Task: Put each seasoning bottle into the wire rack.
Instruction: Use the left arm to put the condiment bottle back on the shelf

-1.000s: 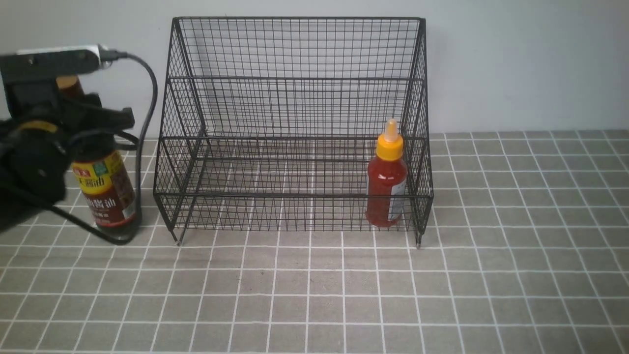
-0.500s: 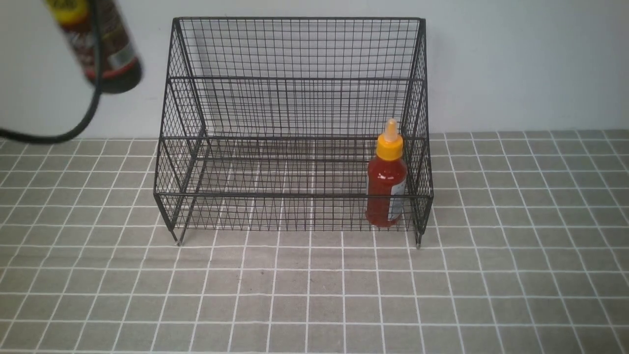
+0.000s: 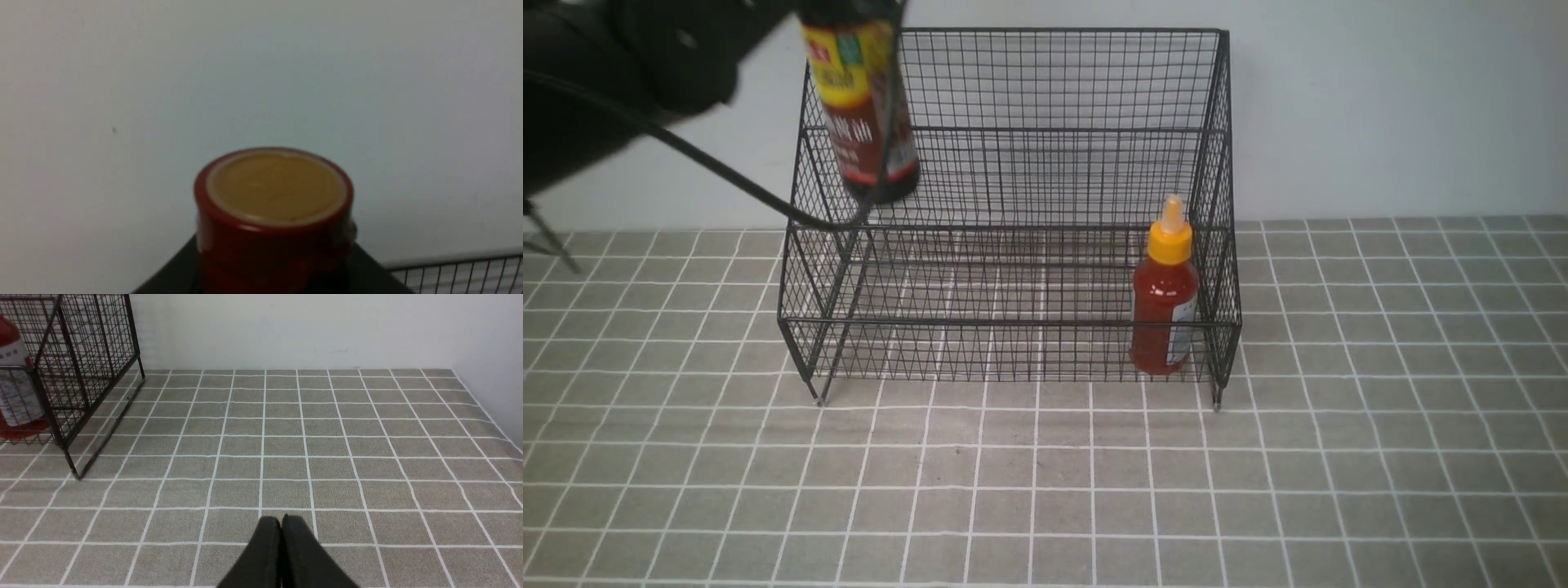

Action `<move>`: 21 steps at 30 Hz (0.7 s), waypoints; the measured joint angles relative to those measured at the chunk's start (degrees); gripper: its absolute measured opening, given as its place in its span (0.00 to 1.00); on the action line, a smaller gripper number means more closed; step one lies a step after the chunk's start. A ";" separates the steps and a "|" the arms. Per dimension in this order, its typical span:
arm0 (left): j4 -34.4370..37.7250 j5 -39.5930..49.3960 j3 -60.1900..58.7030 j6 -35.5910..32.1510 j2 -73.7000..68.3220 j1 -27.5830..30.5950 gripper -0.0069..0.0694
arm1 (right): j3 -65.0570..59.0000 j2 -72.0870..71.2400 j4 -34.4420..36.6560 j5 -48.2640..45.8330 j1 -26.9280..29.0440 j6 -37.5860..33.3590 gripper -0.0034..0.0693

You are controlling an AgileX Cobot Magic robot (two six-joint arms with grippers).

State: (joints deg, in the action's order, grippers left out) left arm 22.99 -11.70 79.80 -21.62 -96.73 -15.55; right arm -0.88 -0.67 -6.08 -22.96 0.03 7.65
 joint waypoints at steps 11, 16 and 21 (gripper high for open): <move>-0.10 14.61 0.33 -0.24 -2.58 0.00 0.43 | 0.00 0.00 0.00 0.00 0.00 0.00 0.03; -0.75 19.83 0.38 -0.38 -2.68 0.00 0.43 | 0.00 0.00 0.00 0.00 0.00 0.00 0.03; -1.01 22.83 0.44 -0.42 -3.17 0.00 0.43 | 0.00 0.00 0.00 0.00 0.00 0.00 0.03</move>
State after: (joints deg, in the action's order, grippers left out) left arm 21.98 11.13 80.23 -22.04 -99.90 -15.55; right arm -0.88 -0.67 -6.08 -22.96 0.03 7.65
